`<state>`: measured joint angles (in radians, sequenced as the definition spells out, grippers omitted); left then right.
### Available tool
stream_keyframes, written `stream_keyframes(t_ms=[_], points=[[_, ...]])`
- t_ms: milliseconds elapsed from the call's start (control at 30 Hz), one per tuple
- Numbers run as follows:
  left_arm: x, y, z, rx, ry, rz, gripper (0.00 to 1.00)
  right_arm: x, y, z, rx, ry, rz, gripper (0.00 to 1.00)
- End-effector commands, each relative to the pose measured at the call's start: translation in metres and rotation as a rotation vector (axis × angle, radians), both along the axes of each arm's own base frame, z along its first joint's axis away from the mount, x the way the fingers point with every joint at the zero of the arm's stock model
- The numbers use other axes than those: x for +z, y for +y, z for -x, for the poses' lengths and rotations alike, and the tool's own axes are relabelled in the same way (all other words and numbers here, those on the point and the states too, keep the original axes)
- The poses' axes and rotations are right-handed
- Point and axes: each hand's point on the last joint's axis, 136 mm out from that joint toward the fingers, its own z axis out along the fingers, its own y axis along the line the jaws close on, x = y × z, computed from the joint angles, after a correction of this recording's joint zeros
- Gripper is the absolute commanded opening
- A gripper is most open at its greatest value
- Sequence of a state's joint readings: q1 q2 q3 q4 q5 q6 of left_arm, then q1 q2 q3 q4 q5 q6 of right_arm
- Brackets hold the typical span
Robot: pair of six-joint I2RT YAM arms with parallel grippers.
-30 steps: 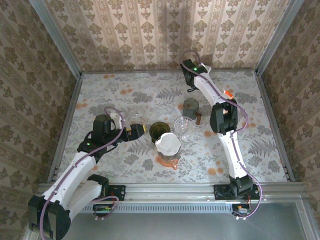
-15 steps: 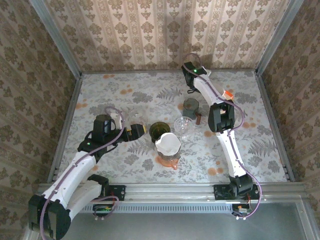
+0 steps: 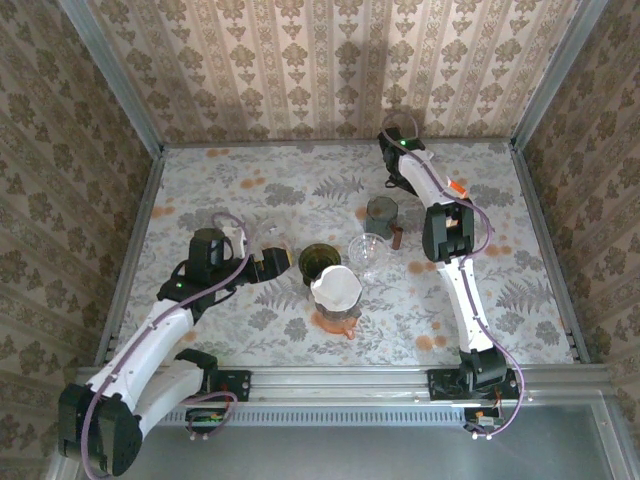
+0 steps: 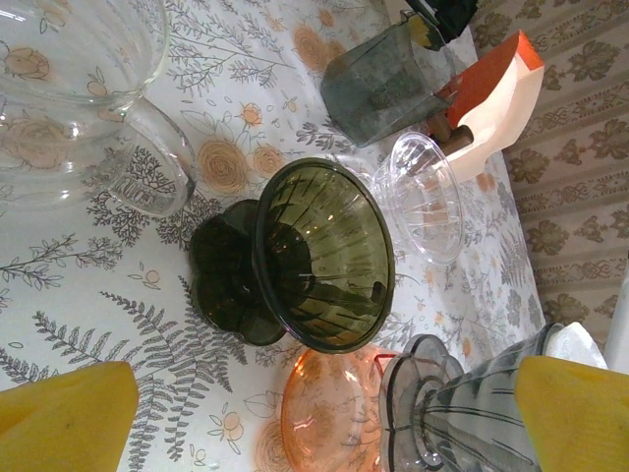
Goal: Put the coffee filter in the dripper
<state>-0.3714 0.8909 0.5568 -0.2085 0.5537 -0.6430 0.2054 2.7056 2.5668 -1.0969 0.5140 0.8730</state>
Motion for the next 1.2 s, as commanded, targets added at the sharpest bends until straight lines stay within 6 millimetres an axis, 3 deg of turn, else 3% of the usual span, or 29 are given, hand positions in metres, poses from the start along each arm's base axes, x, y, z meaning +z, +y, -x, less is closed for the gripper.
stream_keyframes(t_ms=[0,200,600,833,1133,1167], points=[[0.006,0.001,-0.006,0.007,-0.028,0.006,1.0,-0.007,0.006,-0.005,-0.006,-0.013,-0.042,0.59],[0.004,0.0,-0.006,0.009,-0.021,0.009,1.0,0.0,0.007,-0.01,0.023,-0.031,-0.017,0.37],[0.002,0.0,-0.005,0.009,-0.015,0.015,1.0,0.034,0.019,-0.026,0.128,-0.129,-0.013,0.01],[0.0,0.0,-0.004,0.011,-0.013,0.018,1.0,0.067,0.033,-0.028,0.202,-0.21,-0.024,0.0],[0.001,-0.001,-0.004,0.009,-0.013,0.032,1.0,0.115,0.039,-0.011,0.261,-0.296,-0.051,0.0],[0.001,-0.002,-0.004,0.009,-0.014,0.034,1.0,0.116,0.036,-0.011,0.256,-0.275,-0.05,0.07]])
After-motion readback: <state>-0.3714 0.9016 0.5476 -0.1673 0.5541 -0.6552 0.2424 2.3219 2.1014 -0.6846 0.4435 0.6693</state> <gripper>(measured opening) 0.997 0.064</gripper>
